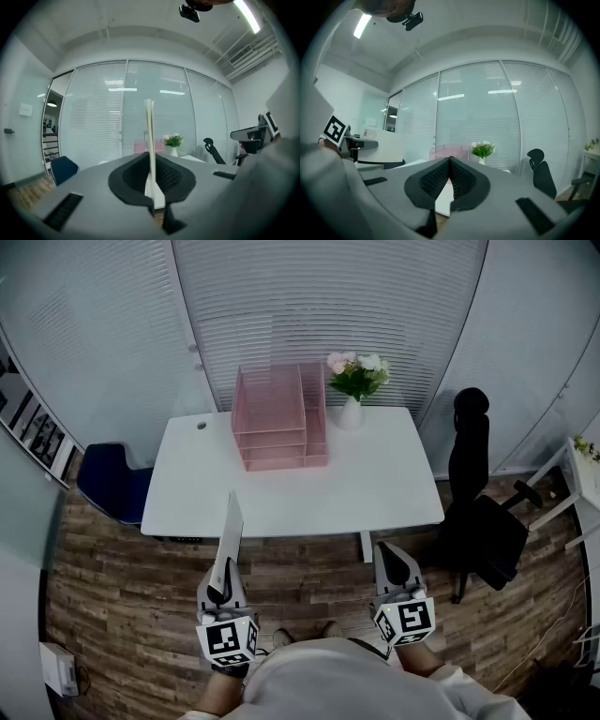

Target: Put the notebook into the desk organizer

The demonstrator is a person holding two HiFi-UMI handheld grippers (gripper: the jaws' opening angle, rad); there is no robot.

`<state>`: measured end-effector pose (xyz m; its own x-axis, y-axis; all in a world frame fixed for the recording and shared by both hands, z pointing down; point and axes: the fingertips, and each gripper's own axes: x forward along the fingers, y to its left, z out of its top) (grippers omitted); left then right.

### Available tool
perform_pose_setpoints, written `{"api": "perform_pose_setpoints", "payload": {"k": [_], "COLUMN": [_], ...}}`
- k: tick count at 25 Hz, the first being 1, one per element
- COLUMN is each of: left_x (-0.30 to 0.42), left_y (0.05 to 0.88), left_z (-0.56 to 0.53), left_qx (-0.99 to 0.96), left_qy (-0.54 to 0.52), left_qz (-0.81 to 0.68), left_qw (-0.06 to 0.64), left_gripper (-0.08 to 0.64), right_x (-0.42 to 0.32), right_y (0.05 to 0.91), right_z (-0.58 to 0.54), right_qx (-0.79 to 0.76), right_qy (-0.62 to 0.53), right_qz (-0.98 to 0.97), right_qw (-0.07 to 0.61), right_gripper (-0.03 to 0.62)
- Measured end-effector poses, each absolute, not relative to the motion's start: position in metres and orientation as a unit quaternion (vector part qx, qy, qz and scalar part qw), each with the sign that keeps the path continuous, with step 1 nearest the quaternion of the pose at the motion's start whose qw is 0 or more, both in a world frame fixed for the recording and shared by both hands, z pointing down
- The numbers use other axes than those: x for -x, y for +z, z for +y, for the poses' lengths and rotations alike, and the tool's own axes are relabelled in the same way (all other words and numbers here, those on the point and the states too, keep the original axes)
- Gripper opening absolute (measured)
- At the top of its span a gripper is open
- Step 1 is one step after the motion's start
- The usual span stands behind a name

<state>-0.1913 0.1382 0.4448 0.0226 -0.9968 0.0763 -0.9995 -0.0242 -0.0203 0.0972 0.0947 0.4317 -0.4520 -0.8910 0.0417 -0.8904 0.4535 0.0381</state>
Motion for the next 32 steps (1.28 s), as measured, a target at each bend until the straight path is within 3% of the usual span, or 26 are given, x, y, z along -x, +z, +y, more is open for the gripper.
{"api": "perform_pose_setpoints", "payload": {"k": [32], "left_x": [0.156], "left_y": [0.454], "left_z": [0.107], "left_qx": [-0.698], "left_qy": [0.049], "left_qz": [-0.714], "left_qw": [0.012], "left_gripper": [0.017], "right_x": [-0.124], "right_y": [0.475], "right_z": [0.054], "right_qx": [-0.476], "right_qy": [0.031], "right_qz": [-0.878], "right_qw": [0.049], "right_gripper": [0.012]}}
